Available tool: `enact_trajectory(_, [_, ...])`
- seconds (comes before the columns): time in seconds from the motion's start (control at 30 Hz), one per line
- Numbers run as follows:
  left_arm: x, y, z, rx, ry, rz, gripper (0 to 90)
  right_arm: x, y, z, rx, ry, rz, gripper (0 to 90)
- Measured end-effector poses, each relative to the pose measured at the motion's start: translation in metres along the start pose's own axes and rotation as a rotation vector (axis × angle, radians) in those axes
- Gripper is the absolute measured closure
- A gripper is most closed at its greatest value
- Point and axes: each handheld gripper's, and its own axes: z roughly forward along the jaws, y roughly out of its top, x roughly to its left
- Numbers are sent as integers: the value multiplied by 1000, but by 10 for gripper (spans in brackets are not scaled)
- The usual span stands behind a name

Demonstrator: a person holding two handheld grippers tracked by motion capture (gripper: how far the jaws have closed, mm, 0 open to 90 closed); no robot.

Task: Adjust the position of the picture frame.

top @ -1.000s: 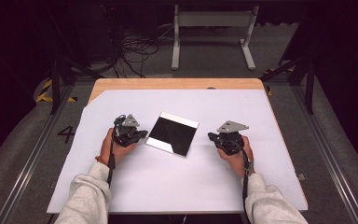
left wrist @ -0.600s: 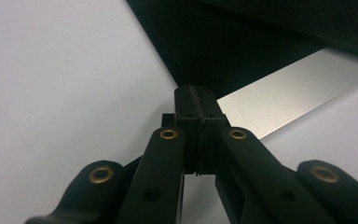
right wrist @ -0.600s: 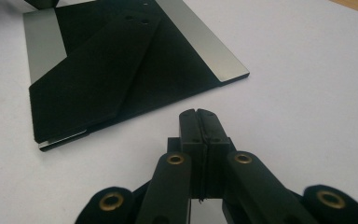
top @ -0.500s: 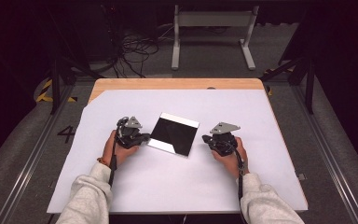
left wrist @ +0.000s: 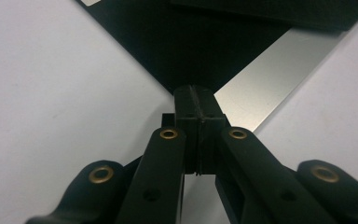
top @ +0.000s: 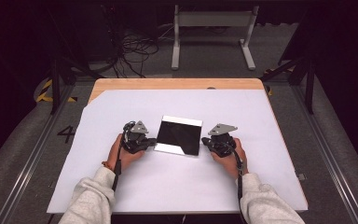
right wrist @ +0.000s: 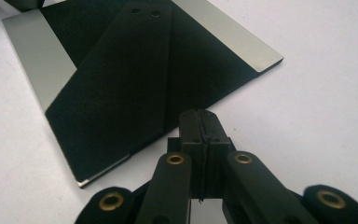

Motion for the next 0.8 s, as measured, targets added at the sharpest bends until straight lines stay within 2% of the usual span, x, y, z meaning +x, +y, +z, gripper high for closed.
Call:
enact_trajectory(0.1, [-4, 2, 2, 3, -9, 14, 900, -1, -1, 0, 6, 7, 2, 900])
enact_trajectory(0.27, [-6, 2, 4, -4, -27, 6, 900, -1, -2, 1, 19, 14, 7, 900])
enact_trajectory(0.43, [-8, 2, 5, -12, -28, -7, 900, -4, -3, 1, 21, 21, 16, 900])
enact_trajectory(0.57, [-12, 4, 6, -5, -20, 9, 900, -7, -5, -1, 21, 28, 32, 900])
enact_trajectory(0.7, [-17, 4, 8, -13, -41, 6, 900, -11, -7, -3, 26, 37, 45, 900])
enact_trajectory(0.8, [-19, 5, 10, -22, -62, 23, 900, -15, -10, -6, 30, 44, 57, 900])
